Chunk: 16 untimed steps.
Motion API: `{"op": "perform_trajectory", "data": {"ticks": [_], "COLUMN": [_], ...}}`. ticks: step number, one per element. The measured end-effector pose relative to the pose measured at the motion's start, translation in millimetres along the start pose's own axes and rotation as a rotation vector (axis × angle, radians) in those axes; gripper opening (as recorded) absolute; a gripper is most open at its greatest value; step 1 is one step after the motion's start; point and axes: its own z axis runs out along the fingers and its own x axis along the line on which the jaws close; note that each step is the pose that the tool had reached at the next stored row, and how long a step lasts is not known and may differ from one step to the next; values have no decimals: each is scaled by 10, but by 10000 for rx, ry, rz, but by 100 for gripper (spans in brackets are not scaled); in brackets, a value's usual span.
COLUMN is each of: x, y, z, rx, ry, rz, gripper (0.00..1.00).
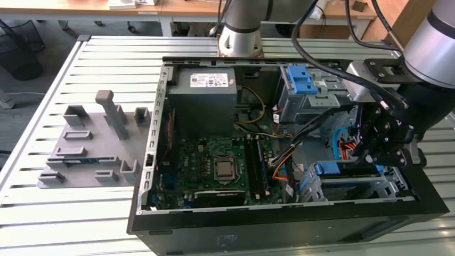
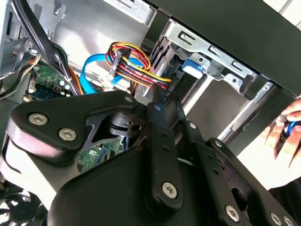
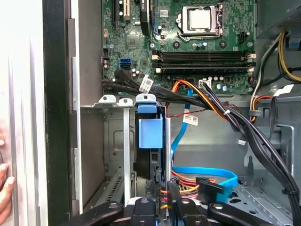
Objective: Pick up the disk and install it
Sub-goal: 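Insert the first disk wire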
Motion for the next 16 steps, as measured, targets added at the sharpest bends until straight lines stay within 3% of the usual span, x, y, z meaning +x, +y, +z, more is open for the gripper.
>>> {"op": "perform_trajectory", "data": {"ticks": [6,8,11,16], "x": [2,2,2,2], "y": [-1,-1,-2,-2], "z": [-92,-95,-97,-97], "rx": [0,0,0,0], "ry": [0,-4,-2,-2], "rz": [0,0,0,0], "gripper": [25,23,11,11]}}
